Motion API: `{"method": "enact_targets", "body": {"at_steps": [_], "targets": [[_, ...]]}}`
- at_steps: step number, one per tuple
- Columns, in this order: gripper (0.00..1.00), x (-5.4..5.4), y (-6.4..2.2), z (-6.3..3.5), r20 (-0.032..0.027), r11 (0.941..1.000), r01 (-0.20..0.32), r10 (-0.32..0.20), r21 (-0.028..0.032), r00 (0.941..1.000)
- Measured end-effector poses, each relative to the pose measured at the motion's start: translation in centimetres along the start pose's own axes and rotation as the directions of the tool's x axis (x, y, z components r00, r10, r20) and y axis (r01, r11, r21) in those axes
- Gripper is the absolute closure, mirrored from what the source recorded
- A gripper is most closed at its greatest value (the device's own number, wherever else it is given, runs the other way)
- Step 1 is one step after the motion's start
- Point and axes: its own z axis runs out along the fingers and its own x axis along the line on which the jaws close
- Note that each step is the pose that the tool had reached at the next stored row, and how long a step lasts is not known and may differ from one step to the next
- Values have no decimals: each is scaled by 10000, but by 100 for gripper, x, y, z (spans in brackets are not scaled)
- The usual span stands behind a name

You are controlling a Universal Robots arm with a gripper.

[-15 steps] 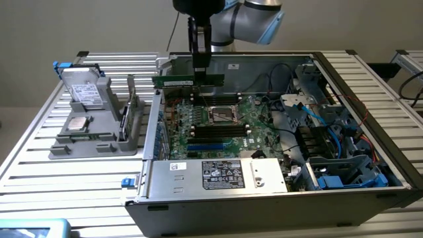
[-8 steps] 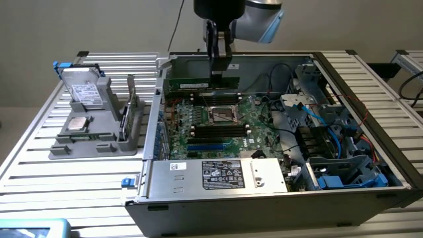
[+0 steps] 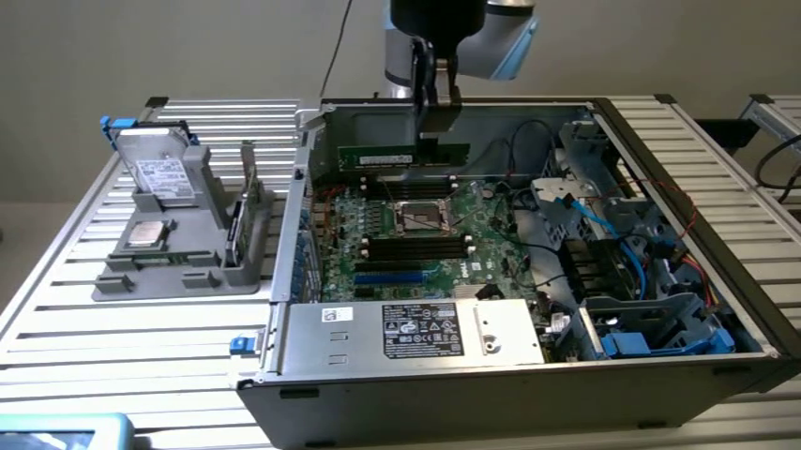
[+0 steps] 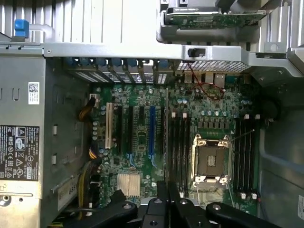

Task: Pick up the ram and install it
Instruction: 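Pick up the ram and move it above insertion slot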

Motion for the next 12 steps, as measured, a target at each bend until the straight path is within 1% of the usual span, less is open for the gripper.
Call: {"method": "enact_targets", "body": {"at_steps": [2,7,12], "targets": [[88,-21,-18,6,-4,10000,-23,23,2,10000],[88,-92,-28,29,-12,10000,-61,61,2,10000],[88,-141,-45,84,-11,9999,-145,145,2,9999]]}}
